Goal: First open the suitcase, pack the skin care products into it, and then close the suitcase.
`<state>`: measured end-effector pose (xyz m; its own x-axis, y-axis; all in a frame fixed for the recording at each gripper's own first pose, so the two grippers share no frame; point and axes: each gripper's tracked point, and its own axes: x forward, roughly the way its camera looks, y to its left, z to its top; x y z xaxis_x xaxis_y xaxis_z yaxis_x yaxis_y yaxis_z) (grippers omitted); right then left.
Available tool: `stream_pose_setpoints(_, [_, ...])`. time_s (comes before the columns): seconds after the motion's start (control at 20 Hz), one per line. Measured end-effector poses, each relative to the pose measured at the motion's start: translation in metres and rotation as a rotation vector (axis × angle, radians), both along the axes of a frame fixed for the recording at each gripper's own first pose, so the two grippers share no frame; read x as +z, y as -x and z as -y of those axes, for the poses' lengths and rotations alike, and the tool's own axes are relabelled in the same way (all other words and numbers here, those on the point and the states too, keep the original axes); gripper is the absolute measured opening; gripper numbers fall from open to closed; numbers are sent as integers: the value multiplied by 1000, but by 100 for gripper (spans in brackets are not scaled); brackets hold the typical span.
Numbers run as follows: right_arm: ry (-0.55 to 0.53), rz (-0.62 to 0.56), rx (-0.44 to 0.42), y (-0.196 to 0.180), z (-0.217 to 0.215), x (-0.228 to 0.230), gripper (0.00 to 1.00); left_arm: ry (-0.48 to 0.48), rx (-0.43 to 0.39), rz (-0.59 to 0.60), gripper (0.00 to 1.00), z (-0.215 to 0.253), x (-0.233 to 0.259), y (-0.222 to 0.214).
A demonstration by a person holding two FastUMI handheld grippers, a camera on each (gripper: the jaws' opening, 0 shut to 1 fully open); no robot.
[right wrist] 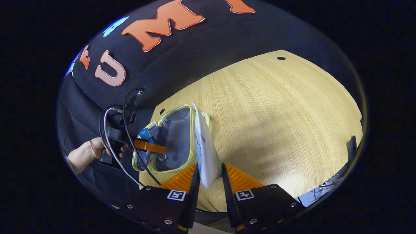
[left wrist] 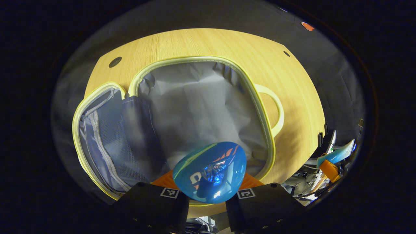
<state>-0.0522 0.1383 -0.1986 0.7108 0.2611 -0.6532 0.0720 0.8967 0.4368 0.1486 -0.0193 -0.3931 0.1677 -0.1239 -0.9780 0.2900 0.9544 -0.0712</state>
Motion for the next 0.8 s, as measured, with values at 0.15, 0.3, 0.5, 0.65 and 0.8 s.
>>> stream_pose_setpoints(0.15, [3,-28,-13,3,2,-1,41,-27,21,-2,49,-7,-14,-7])
stream_pose_setpoints(0.3, [15,-30,-2,0,0,1,41,-27,58,-11,49,-11,-21,-7])
stream_pose_setpoints(0.5, [27,-37,34,-12,-11,5,41,12,47,45,100,-2,-4,-7])
stream_pose_setpoints(0.65, [51,-24,69,-25,-15,16,41,26,41,108,98,-3,19,-2])
stream_pose_setpoints(0.8, [91,4,131,-49,-29,40,41,153,78,231,98,-6,71,15])
